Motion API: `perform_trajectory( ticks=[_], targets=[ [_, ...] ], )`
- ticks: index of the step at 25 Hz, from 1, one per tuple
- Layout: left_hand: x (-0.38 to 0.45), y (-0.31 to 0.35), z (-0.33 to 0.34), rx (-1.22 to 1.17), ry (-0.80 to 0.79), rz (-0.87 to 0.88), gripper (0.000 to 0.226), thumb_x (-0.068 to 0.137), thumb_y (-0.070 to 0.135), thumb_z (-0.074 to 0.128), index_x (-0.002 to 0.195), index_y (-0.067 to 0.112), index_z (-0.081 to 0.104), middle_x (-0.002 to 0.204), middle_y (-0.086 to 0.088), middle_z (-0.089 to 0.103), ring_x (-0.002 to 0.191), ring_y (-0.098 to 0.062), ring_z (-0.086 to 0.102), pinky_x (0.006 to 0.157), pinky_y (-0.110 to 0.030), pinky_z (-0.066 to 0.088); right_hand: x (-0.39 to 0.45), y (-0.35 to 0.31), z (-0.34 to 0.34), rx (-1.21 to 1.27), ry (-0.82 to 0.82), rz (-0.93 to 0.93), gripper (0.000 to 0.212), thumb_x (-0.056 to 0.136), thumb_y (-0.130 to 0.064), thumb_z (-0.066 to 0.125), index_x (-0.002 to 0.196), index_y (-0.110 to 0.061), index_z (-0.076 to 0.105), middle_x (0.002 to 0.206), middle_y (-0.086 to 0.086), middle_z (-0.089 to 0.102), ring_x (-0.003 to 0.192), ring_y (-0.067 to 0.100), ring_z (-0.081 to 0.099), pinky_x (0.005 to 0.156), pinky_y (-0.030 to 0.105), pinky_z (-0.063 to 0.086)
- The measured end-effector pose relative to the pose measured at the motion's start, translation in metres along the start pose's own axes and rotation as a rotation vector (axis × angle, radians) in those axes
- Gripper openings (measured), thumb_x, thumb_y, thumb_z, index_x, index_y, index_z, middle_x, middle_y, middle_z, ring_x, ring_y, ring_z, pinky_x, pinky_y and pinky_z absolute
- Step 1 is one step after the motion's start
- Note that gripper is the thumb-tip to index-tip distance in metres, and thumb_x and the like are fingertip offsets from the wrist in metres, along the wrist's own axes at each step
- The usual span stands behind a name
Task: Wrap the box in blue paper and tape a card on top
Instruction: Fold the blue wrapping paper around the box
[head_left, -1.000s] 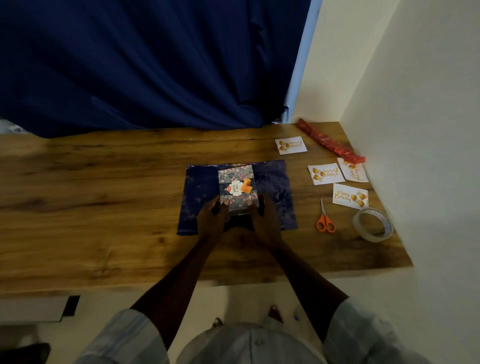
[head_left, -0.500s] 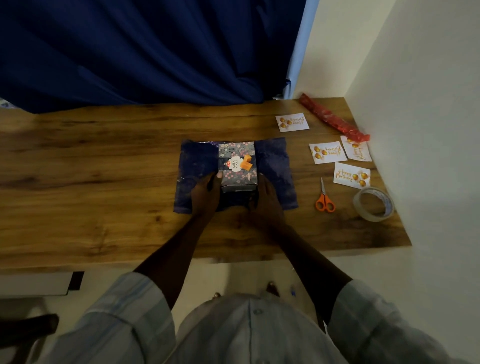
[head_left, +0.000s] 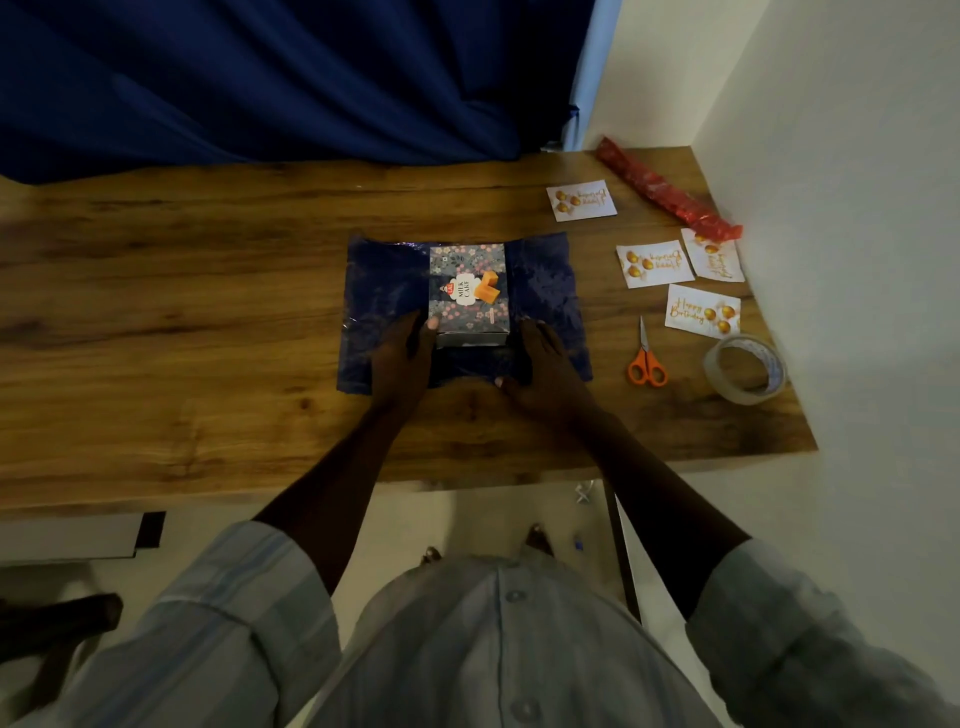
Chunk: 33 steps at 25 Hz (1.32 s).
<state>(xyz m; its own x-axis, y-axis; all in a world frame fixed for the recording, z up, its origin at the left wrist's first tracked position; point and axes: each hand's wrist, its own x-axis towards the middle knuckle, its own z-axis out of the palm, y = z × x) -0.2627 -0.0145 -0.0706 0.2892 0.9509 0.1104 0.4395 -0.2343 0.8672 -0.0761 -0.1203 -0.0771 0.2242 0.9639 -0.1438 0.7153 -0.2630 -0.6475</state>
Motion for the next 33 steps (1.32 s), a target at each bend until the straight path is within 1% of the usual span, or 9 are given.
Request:
perform_trajectory(
  ticks=[4, 7, 9, 11, 18, 24, 27, 30, 33],
  targets=[
    [-0.006, -0.011, -0.001, 0.094, -0.07, 0.12, 0.048, 0.085, 0.03, 0.072, 0.123, 0.006, 0.054, 0.12, -0.004, 0.054, 0.112, -0.016, 0.05, 0.093, -0.026, 0.042, -0.002, 0.0, 0.006, 0.05, 0.046, 0.014, 0.099, 0.078, -0.046, 0.075, 0.15, -0.004, 0.021, 0.159, 0.011, 0.017, 0.148, 0.024, 0.007, 0.118, 0.04, 0.015],
    [-0.011, -0.03, -0.007, 0.251, -0.105, 0.223, 0.048, 0.073, 0.028, 0.083, 0.105, 0.004, 0.057, 0.12, -0.014, 0.051, 0.113, -0.026, 0.048, 0.094, -0.034, 0.043, -0.015, 0.002, 0.014, 0.039, 0.196, -0.086, 0.061, 0.082, -0.04, 0.073, 0.125, -0.004, 0.05, 0.15, 0.015, 0.033, 0.139, 0.028, 0.027, 0.109, 0.035, 0.029],
    [-0.013, -0.039, -0.011, 0.35, -0.164, 0.326, 0.037, 0.074, 0.029, 0.081, 0.095, 0.005, 0.064, 0.121, -0.015, 0.052, 0.111, -0.029, 0.048, 0.095, -0.038, 0.043, -0.017, 0.007, 0.02, -0.075, 0.246, -0.229, 0.031, 0.087, -0.028, 0.068, 0.103, -0.003, 0.059, 0.14, 0.018, 0.044, 0.131, 0.033, 0.037, 0.105, 0.043, 0.039],
    [-0.015, -0.041, -0.013, 0.429, -0.194, 0.443, 0.036, 0.077, 0.04, 0.074, 0.094, 0.008, 0.068, 0.118, -0.014, 0.054, 0.106, -0.028, 0.048, 0.091, -0.037, 0.042, -0.015, 0.008, 0.022, -0.153, 0.263, -0.327, 0.021, 0.091, -0.023, 0.062, 0.098, -0.004, 0.064, 0.131, 0.019, 0.051, 0.126, 0.036, 0.043, 0.102, 0.048, 0.041],
    [-0.022, -0.04, -0.008, 0.537, -0.222, 0.68, 0.026, 0.091, 0.026, 0.05, 0.096, 0.008, 0.068, 0.096, -0.01, 0.06, 0.093, -0.023, 0.047, 0.077, -0.038, 0.04, -0.018, 0.004, 0.024, -0.259, 0.22, -0.343, 0.03, 0.09, -0.021, 0.042, 0.104, -0.004, 0.063, 0.125, 0.018, 0.055, 0.115, 0.035, 0.048, 0.094, 0.047, 0.045],
    [-0.027, -0.039, -0.01, 0.477, -0.232, 0.745, 0.021, 0.088, 0.025, 0.054, 0.084, 0.006, 0.063, 0.089, -0.01, 0.06, 0.085, -0.024, 0.052, 0.075, -0.033, 0.037, -0.021, 0.002, 0.024, -0.232, 0.255, -0.362, 0.028, 0.095, -0.027, 0.047, 0.099, -0.003, 0.063, 0.121, 0.015, 0.059, 0.114, 0.03, 0.049, 0.098, 0.04, 0.041],
    [-0.02, -0.03, -0.013, 0.36, -0.081, 0.534, 0.026, 0.092, 0.031, 0.053, 0.084, 0.007, 0.06, 0.088, -0.008, 0.057, 0.084, -0.019, 0.048, 0.073, -0.028, 0.037, -0.021, -0.001, 0.018, -0.088, 0.389, -0.322, 0.024, 0.095, -0.027, 0.053, 0.097, -0.005, 0.062, 0.113, 0.013, 0.06, 0.106, 0.024, 0.05, 0.09, 0.034, 0.042],
    [-0.008, -0.006, -0.016, 0.054, 0.158, 0.137, 0.02, 0.097, 0.03, 0.051, 0.092, 0.012, 0.057, 0.09, 0.002, 0.054, 0.083, -0.01, 0.049, 0.076, -0.031, 0.042, -0.002, -0.009, 0.007, 0.186, 0.482, -0.095, 0.022, 0.095, -0.028, 0.055, 0.094, -0.006, 0.058, 0.099, 0.009, 0.058, 0.094, 0.022, 0.053, 0.079, 0.035, 0.046],
    [0.002, -0.003, -0.009, -0.292, 0.123, -0.217, 0.026, 0.099, 0.04, 0.047, 0.098, 0.017, 0.059, 0.091, 0.002, 0.061, 0.085, -0.013, 0.059, 0.079, -0.039, 0.051, 0.022, -0.027, -0.001, 0.446, 0.44, 0.172, 0.031, 0.092, -0.041, 0.06, 0.1, -0.011, 0.055, 0.094, -0.001, 0.055, 0.089, 0.015, 0.055, 0.075, 0.03, 0.045]
  ],
)
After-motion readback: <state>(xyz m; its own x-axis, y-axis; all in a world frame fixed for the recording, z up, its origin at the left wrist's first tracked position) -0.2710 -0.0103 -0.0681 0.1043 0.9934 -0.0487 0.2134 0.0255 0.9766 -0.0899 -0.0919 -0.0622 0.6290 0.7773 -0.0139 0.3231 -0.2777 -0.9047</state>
